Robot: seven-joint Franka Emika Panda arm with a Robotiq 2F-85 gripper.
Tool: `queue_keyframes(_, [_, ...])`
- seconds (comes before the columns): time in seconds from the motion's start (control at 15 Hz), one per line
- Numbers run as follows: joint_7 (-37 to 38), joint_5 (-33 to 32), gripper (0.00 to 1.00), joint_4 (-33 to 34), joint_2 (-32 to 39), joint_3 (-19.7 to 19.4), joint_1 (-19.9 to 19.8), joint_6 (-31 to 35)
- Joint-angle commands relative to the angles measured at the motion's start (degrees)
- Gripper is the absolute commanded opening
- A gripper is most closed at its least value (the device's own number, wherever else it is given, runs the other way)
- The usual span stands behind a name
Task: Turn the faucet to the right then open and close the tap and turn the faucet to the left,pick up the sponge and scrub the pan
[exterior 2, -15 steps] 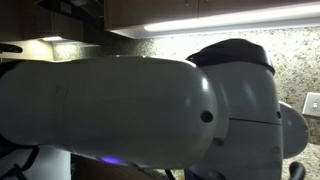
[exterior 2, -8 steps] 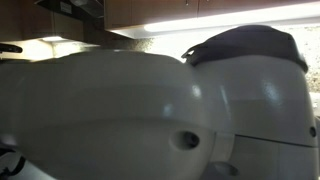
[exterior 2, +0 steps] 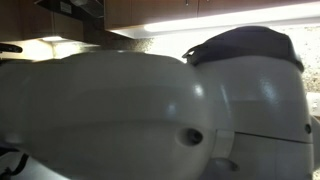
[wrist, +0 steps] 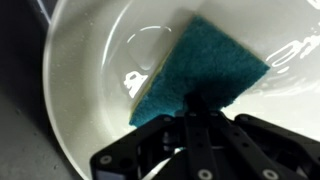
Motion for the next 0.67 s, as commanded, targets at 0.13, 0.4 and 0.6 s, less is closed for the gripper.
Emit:
queue_keyframes(0.13, [0.4, 2.3, 0.00, -2.1, 0.0, -2.1, 4.7, 4.9])
queue_keyframes(0.4, [-0.9, 1.8, 0.00, -1.2, 0.0, -2.4, 7.8, 7.2])
queue_keyframes(0.6, [-1.8, 2.1, 0.00, -0.2, 0.0, -2.3, 8.8, 7.6])
